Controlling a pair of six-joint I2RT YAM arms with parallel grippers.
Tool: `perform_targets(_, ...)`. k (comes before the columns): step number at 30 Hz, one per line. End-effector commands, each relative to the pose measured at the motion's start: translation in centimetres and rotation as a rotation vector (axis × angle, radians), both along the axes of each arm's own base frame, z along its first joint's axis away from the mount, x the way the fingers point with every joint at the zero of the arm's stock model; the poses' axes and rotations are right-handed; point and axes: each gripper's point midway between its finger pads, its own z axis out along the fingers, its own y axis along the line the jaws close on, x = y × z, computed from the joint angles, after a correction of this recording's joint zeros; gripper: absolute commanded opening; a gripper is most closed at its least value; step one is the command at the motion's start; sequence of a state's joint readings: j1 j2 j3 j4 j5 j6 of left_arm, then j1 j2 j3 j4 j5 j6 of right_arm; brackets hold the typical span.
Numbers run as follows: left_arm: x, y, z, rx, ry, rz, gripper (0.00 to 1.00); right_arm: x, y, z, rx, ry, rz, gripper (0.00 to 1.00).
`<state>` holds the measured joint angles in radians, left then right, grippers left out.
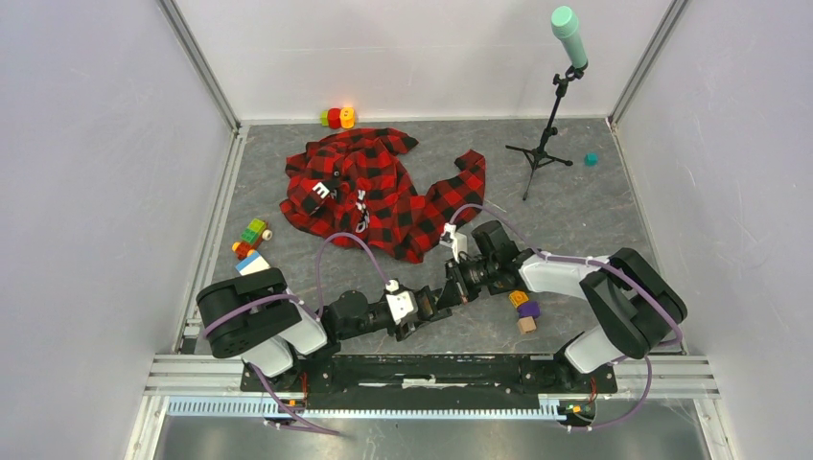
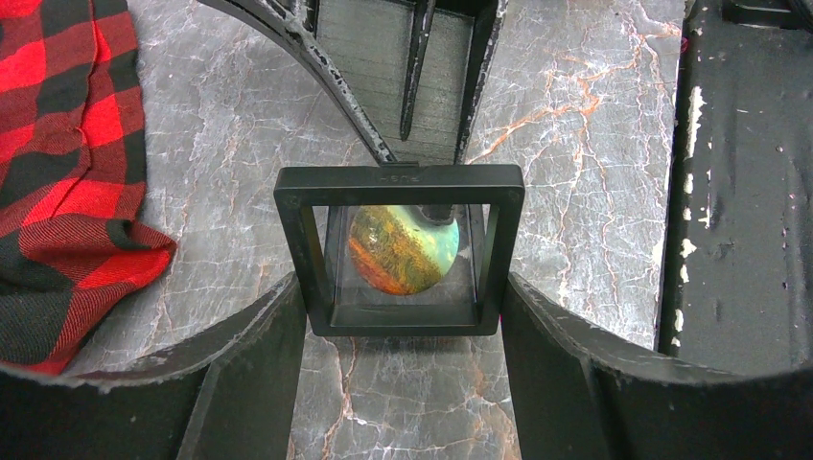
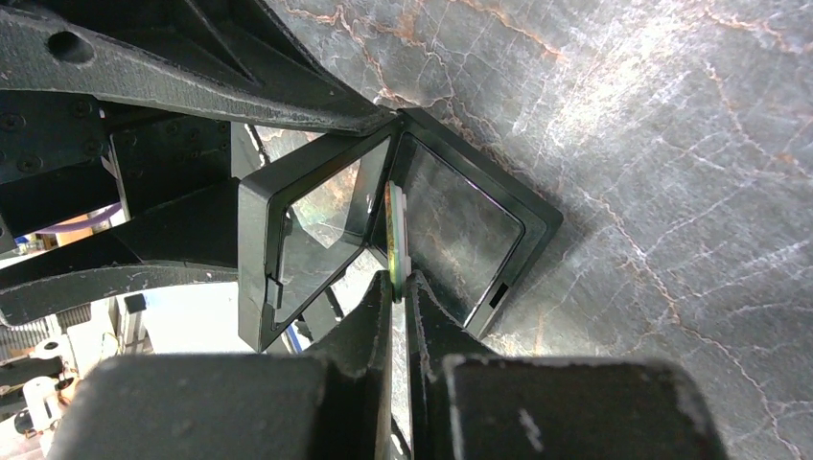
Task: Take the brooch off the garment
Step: Place the brooch in the brooch box.
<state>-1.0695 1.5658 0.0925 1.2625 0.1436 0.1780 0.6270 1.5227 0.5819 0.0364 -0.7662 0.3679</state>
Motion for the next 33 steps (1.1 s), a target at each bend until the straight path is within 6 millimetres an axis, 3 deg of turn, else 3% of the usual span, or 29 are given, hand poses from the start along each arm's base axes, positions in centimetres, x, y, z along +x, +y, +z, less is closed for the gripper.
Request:
perform_targets(1,0.1,-0.9,1.8,-0.042,-0.068,-0.032,0.59,0.3,0.7,0.5,0.021,-0.026,0.029,0.05)
perform_targets(10,0.0,-0.9,1.8,-0.042,-0.067,-0.036,0.59,0.5,0.6,0.1,0.005,-0.031,0.019,0.11)
perform_targets(13,0.0,-0.9,1.8,-0.042,-0.066,-0.035,0.59,0.7,0.7,0.3,0.007,-0.04,0.015,0.24)
perform_targets(18,0.0,-0.9,1.8,-0.043,-0.066,-0.036,0.59,1.4,0.6,0.8,-0.016,-0.076,0.004,0.3)
perform_targets(28,0.0,-0.8,1.6,-0.03,-0.063,-0.034,0.59,2.2,-1.2,0.6,-0.142,-0.12,-0.019,0.36)
perform_targets(33,0.3,-0.9,0.8,0.01,-0.048,-0.025,0.59,3.1,-2.5,1.5,-0.136,-0.158,-0.066,0.39)
